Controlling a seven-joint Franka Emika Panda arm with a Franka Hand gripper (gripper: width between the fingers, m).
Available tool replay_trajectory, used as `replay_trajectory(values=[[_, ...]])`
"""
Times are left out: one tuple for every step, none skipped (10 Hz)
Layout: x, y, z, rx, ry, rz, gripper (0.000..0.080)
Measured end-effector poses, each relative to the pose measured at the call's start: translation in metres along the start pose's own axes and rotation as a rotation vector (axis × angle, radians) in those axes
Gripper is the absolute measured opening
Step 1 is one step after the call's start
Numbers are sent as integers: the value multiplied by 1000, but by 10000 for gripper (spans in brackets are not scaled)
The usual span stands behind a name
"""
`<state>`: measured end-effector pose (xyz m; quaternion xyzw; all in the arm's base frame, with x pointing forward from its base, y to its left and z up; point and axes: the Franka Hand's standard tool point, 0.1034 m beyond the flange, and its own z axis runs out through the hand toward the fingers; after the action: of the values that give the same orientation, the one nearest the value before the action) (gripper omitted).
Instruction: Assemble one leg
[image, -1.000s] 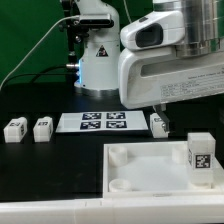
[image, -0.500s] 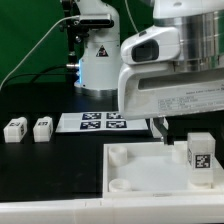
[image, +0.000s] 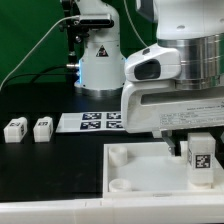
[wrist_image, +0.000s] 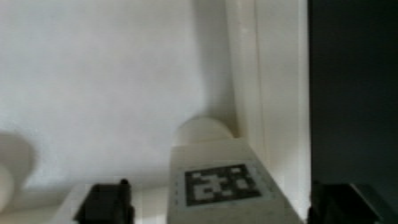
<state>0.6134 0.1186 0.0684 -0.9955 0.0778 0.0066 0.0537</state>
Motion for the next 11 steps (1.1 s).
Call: replay_trajectory(values=[[0,0,0,0,0,-1,353],[0,0,0,1,0,13,290],[0,-1,0,2,-1,105,290],[-1,-1,0,5,-2,205,290],[-1,-2,1,7,-3,321,290],[1,-3,1,12,-2,475,290],[2,-6,1,18,1,636,290],[3,-8,1,31,13,833,290],[5,-9,2,55,22,1039,290],[8,-9,2,74,22,1187,291],[9,-8,2,87,11,1251,291]])
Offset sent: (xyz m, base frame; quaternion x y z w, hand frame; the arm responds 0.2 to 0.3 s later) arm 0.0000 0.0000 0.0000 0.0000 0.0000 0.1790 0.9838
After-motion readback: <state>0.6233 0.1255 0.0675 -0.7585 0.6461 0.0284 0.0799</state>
